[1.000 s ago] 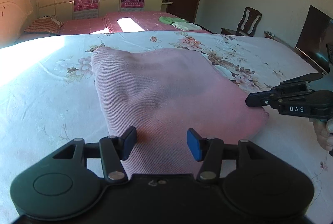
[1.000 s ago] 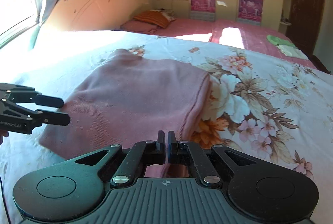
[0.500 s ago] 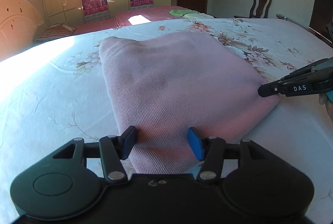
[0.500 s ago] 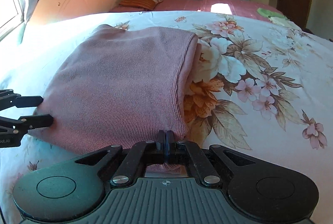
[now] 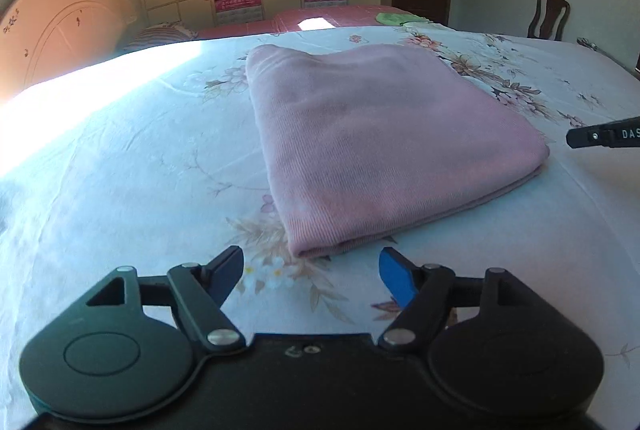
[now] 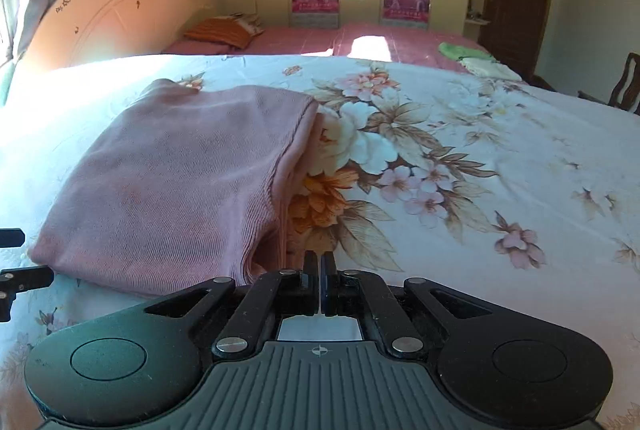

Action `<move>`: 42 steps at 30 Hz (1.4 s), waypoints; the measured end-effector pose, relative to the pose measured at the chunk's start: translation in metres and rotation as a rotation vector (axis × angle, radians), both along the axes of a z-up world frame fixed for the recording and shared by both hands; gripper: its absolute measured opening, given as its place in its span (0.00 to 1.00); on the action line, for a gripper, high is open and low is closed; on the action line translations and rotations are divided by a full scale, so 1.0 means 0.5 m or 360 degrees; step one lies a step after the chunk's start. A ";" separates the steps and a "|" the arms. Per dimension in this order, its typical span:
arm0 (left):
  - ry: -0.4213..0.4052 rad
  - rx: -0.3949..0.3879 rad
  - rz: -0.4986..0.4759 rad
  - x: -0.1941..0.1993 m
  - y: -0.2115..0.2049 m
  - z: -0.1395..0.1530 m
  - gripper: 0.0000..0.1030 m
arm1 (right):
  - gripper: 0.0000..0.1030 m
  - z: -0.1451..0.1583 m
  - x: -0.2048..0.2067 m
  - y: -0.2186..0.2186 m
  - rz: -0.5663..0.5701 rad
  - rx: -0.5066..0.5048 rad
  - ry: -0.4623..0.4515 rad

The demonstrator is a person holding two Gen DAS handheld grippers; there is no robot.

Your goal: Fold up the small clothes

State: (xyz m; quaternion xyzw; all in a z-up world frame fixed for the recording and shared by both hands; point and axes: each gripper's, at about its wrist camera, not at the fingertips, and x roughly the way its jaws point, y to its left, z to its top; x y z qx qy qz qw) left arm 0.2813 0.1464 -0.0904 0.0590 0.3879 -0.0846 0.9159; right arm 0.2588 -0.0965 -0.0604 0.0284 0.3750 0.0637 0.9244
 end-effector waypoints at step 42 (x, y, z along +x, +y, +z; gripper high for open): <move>-0.0530 -0.0167 0.0247 -0.573 -0.189 0.310 1.00 | 1.00 0.235 -0.608 -0.027 0.0003 0.0016 -0.0451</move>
